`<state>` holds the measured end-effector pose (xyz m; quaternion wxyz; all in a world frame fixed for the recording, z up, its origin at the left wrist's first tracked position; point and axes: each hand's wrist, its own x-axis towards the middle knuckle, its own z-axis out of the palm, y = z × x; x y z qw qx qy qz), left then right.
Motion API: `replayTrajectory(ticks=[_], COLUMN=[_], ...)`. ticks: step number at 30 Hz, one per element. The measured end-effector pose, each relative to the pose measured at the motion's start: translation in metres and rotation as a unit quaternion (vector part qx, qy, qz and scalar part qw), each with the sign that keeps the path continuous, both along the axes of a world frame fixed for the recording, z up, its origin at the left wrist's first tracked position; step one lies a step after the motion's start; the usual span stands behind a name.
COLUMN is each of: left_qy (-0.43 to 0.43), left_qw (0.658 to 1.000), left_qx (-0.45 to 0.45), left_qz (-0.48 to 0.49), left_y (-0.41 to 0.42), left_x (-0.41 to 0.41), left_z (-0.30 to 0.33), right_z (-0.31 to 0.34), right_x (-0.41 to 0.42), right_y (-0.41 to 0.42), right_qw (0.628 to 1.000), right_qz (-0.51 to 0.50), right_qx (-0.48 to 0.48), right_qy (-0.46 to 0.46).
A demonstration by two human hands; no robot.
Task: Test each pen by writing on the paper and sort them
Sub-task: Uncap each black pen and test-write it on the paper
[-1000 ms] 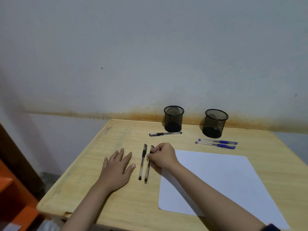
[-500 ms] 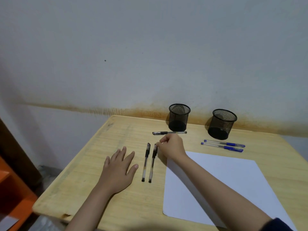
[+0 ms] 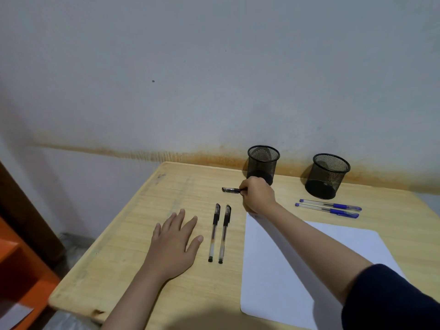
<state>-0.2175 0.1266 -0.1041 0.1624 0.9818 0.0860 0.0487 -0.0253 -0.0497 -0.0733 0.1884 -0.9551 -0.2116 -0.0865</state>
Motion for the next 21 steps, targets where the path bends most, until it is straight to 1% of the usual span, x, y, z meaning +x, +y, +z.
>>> replayTrajectory(ticks=[4, 7, 9, 10, 12, 13, 16, 19, 21], left_qy=[0.004, 0.019, 0.012, -0.008, -0.067, -0.095, -0.163, -0.181, -0.208], left_qw=[1.0, 0.998, 0.991, 0.981, 0.947, 0.933, 0.914, 0.903, 0.901], left_qx=[-0.012, -0.059, -0.132, -0.193, -0.311, -0.346, -0.37, -0.385, -0.376], left_qz=[0.002, 0.012, 0.025, 0.031, 0.032, 0.031, -0.011, -0.057, -0.058], left_y=[-0.002, 0.0, -0.002, -0.006, -0.023, -0.034, -0.064, -0.087, -0.099], left_x=[-0.002, -0.001, -0.001, -0.001, -0.004, -0.006, -0.008, -0.005, -0.003], left_z=[0.003, 0.011, 0.023, 0.03, 0.046, 0.054, 0.069, 0.076, 0.079], right_z=[0.008, 0.02, 0.025, 0.027, 0.029, 0.03, 0.032, 0.037, 0.041], right_x=[-0.011, -0.03, -0.046, -0.054, -0.071, -0.079, -0.1, -0.114, -0.12], right_y=[-0.01, -0.021, -0.03, -0.035, -0.046, -0.051, -0.067, -0.082, -0.091], right_qw=[0.998, 0.995, 0.991, 0.989, 0.983, 0.98, 0.97, 0.965, 0.962], right_qz=[0.045, 0.07, 0.081, 0.088, 0.107, 0.117, 0.143, 0.157, 0.154], right_qx=[0.029, 0.059, 0.076, 0.086, 0.105, 0.112, 0.12, 0.104, 0.096], right_qy=[-0.025, -0.046, -0.068, -0.079, -0.104, -0.117, -0.154, -0.182, -0.202])
